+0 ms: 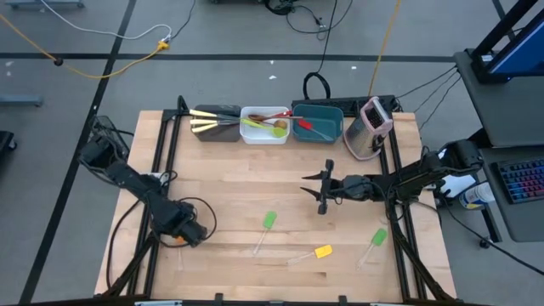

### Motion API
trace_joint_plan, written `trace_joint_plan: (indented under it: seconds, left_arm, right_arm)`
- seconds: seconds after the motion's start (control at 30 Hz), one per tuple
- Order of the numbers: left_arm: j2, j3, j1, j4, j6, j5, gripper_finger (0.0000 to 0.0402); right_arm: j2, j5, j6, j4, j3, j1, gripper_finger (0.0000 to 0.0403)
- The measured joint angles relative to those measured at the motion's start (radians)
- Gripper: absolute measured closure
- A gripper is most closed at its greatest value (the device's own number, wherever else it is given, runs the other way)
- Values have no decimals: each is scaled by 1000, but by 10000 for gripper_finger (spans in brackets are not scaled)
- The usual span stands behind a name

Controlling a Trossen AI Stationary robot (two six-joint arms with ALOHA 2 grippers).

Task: Pick & Place Kitchen Items
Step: Put the orange spatula into the blue bin

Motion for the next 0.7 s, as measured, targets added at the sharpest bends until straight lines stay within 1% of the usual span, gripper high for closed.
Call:
trace_joint_plan:
  seconds: [0.13, 0.33, 0.47, 0.57, 0.7]
  left_arm:
    - [0, 0, -26, 11, -51, -25, 236]
    - [-1, 1, -57, 20, -114, -63, 253]
    - [-1, 1, -61, 33, -101, -103, 277]
    - [-1, 1, -60, 33, -99, -107, 299]
    - [-2, 3, -60, 25, -106, -108, 315]
  right_arm:
    - [0, 0, 1, -15, 0, 0, 259]
    - [0, 0, 1, -15, 0, 0, 259]
    - [0, 0, 1, -15, 0, 0, 259]
    - [0, 0, 1, -14, 0, 0, 259]
    - [0, 0, 1, -14, 0, 0, 259]
